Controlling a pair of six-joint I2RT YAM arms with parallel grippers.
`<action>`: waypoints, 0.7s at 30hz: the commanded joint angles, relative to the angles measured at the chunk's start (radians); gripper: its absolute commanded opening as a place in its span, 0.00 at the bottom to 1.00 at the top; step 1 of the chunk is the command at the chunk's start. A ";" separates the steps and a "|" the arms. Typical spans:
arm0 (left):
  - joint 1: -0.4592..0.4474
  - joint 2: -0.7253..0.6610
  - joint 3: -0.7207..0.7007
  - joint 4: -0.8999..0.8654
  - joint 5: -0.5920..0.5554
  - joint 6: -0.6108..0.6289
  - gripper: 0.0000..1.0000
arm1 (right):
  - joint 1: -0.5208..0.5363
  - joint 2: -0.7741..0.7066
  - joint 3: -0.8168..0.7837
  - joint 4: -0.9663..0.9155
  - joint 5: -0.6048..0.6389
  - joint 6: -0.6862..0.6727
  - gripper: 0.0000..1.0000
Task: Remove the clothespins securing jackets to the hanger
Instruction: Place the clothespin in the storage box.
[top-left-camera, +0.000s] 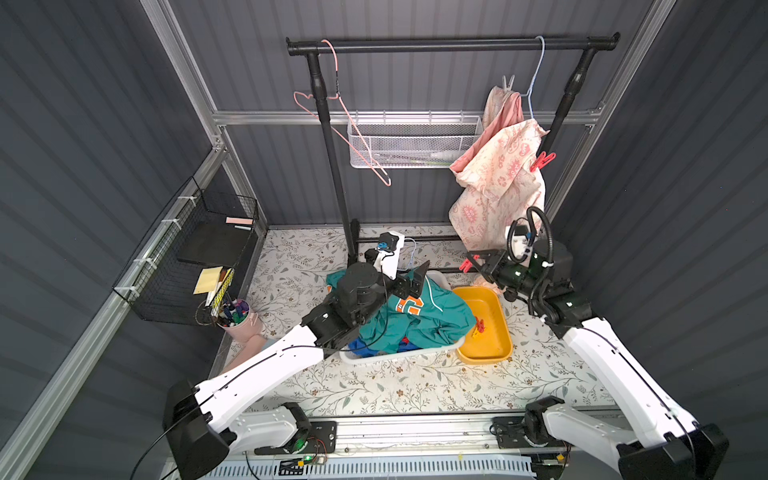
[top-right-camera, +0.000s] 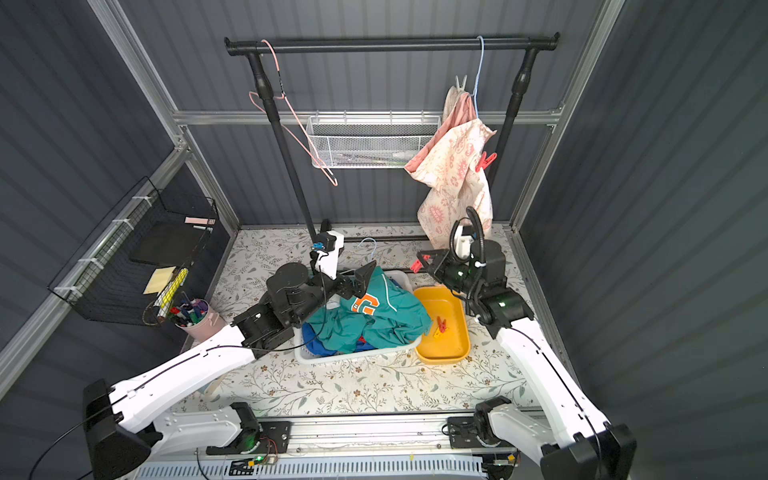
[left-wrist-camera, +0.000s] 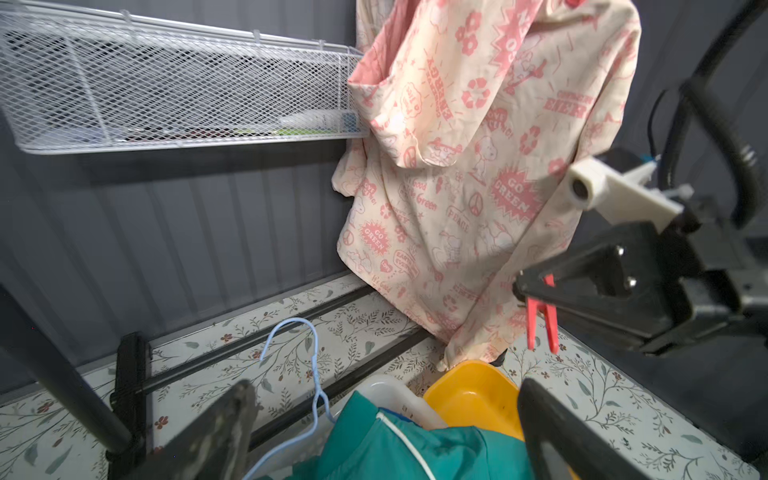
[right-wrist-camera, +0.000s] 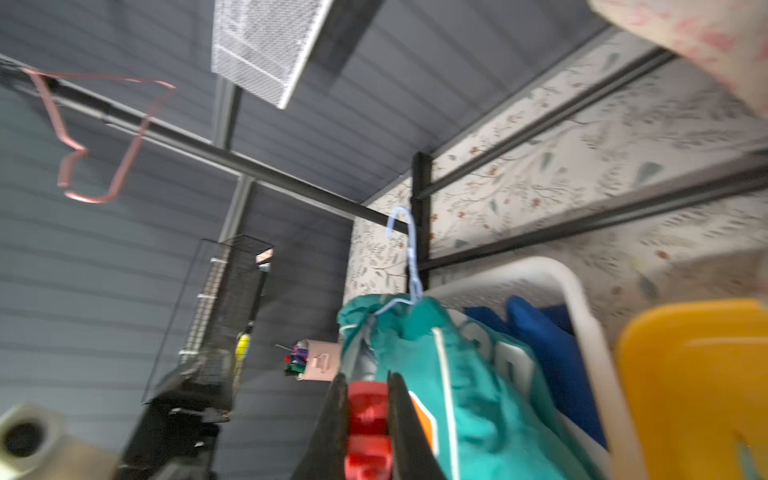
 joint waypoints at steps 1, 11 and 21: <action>0.007 -0.036 -0.035 -0.003 -0.058 -0.019 0.99 | -0.016 -0.028 -0.159 -0.164 0.167 -0.054 0.00; 0.024 0.041 0.011 0.002 -0.047 0.005 0.99 | -0.014 0.014 -0.325 -0.183 0.357 -0.046 0.16; 0.033 0.058 0.012 -0.029 -0.075 0.013 0.99 | 0.011 0.006 -0.262 -0.212 0.401 -0.075 0.65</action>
